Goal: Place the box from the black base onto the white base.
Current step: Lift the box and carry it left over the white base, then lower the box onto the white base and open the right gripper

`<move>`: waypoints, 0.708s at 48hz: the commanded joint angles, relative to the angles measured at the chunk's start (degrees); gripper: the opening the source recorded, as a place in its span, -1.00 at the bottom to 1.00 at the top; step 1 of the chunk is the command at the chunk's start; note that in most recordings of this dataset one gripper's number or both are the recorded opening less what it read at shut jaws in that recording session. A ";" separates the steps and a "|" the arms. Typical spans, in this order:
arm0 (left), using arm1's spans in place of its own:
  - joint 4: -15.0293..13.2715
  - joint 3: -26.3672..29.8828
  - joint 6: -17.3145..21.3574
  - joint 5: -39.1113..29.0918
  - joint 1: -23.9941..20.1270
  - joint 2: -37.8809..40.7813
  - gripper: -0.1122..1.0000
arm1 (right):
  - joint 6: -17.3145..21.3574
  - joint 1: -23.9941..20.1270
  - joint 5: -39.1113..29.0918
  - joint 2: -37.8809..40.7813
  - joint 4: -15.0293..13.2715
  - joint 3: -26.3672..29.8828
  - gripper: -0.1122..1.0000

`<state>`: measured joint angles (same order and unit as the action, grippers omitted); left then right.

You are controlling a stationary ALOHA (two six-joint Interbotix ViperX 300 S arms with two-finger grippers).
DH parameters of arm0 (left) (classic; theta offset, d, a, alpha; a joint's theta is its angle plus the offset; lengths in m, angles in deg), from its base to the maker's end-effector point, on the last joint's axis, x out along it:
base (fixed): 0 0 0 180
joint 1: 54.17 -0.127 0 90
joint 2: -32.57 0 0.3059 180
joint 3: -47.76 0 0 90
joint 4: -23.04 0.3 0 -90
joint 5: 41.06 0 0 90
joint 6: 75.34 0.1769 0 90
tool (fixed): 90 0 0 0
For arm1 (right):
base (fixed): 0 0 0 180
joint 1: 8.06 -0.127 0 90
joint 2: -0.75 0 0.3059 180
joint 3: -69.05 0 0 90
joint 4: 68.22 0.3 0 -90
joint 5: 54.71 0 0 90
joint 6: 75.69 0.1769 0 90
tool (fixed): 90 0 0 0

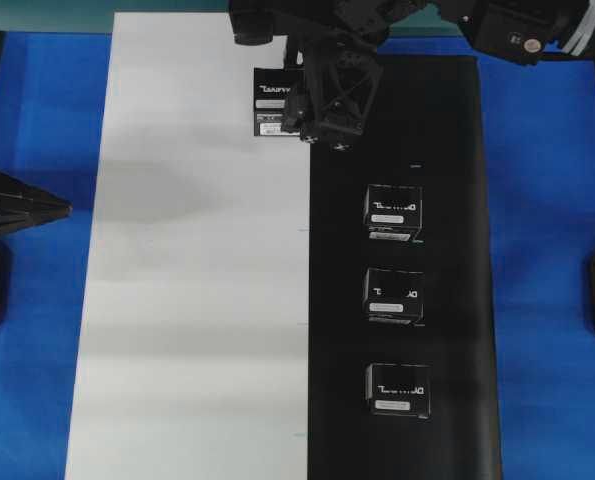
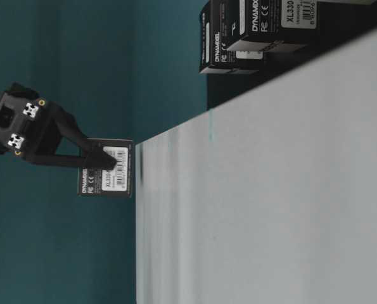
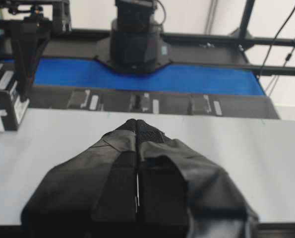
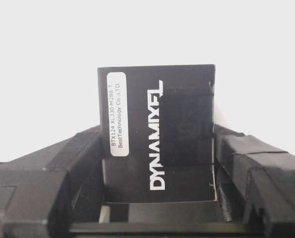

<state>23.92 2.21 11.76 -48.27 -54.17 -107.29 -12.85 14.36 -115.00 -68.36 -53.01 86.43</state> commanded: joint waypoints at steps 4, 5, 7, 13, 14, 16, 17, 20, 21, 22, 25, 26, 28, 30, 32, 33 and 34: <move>0.09 0.88 0.00 0.53 0.18 0.26 -0.92 | -0.09 -0.79 0.53 1.14 0.18 0.53 0.24; 0.18 0.88 0.00 0.53 0.09 0.26 -0.92 | -0.09 -0.79 0.62 1.32 0.18 0.53 0.24; 0.09 0.88 0.00 0.53 0.09 0.26 -0.92 | -0.18 -0.79 0.70 1.32 0.18 0.53 0.24; 0.09 0.88 0.00 0.62 0.18 0.26 -0.92 | -0.35 -0.70 0.97 1.76 0.09 0.53 0.24; 0.18 0.88 0.00 0.62 0.18 0.26 -0.92 | -0.26 -0.70 0.97 1.76 0.18 0.53 0.24; 0.09 0.88 0.00 0.62 0.18 0.26 -0.92 | -0.26 -0.79 0.97 1.76 0.09 0.53 0.24; 0.09 0.88 0.00 0.62 0.18 0.26 -0.92 | -0.26 -0.70 0.97 1.76 0.09 0.44 0.24; 0.09 0.88 0.00 0.62 0.09 0.26 -0.92 | -0.26 -0.70 1.05 1.76 0.09 0.44 0.23; 0.09 0.88 0.00 0.62 0.18 0.26 -0.92 | -0.26 -0.70 1.05 1.76 0.09 0.44 0.23; 0.09 0.88 0.00 0.53 0.18 0.26 -0.92 | -0.18 -0.70 1.14 1.76 0.09 0.44 0.23; 0.09 0.79 0.00 0.62 0.18 0.26 -0.92 | -0.26 -0.79 1.32 1.76 0.09 0.26 0.30; 0.09 0.88 0.00 0.53 0.18 0.26 -0.92 | -0.26 -0.79 1.49 1.76 0.18 0.26 0.33; 0.09 0.88 0.00 0.62 0.18 0.26 -0.92 | -0.18 -0.70 1.93 1.76 0.18 0.18 0.43; 0.09 0.88 0.00 0.62 0.18 0.18 -0.92 | -0.18 -0.70 2.55 1.76 0.09 0.09 0.56; 0.09 0.79 0.00 0.62 0.18 0.26 -0.92 | -0.18 -0.70 3.25 1.76 0.18 0.09 0.69; 0.09 0.88 0.00 0.62 0.09 0.26 -0.92 | -0.09 -0.70 3.60 1.76 0.18 0.00 0.77; 0.09 0.88 0.00 0.62 0.09 0.26 -0.92 | -0.09 -0.70 3.87 1.67 0.09 0.00 0.83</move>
<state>23.83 2.21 11.76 -48.18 -54.08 -107.29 -13.02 14.36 -112.45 -67.04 -53.01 86.34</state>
